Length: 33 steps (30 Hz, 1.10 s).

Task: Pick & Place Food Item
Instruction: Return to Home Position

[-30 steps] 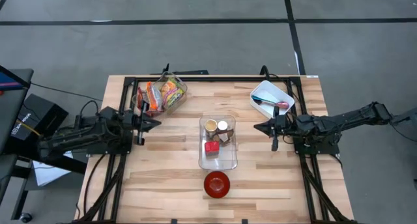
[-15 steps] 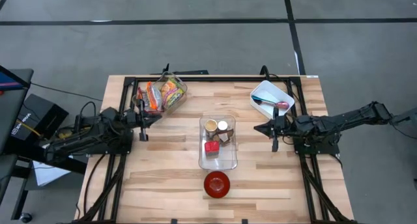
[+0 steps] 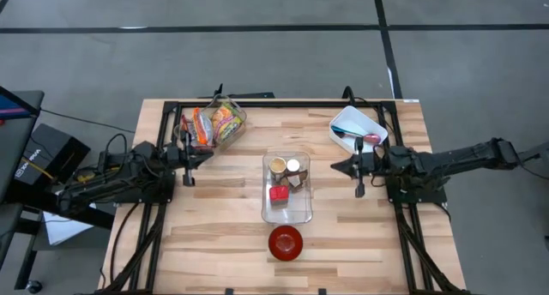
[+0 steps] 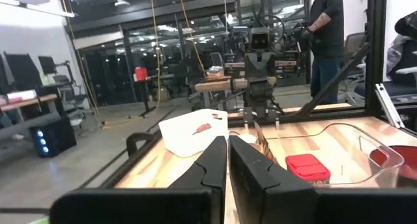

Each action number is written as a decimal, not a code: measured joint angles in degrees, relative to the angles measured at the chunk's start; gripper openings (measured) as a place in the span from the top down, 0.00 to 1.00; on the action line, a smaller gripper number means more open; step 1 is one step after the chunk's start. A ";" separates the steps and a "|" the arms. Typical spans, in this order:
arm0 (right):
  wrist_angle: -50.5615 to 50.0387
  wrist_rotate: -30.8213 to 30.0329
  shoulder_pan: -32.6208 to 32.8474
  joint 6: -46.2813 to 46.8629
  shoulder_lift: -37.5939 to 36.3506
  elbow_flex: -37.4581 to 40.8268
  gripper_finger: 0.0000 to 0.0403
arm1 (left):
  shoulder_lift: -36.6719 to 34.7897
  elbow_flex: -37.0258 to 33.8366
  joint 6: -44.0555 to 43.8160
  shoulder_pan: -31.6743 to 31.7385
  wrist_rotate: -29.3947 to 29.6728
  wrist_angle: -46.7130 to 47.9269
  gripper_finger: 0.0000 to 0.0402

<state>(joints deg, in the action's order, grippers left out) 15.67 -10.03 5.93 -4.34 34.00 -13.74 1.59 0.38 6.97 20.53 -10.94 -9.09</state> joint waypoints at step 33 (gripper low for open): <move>-14.88 11.46 -10.24 4.32 -33.45 13.22 1.00 | 4.39 -0.02 -3.07 -0.15 -4.23 -1.45 1.00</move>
<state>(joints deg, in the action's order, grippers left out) 0.79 1.43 -4.31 -0.02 0.55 -0.51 5.98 0.36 3.91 20.38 -15.18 -10.54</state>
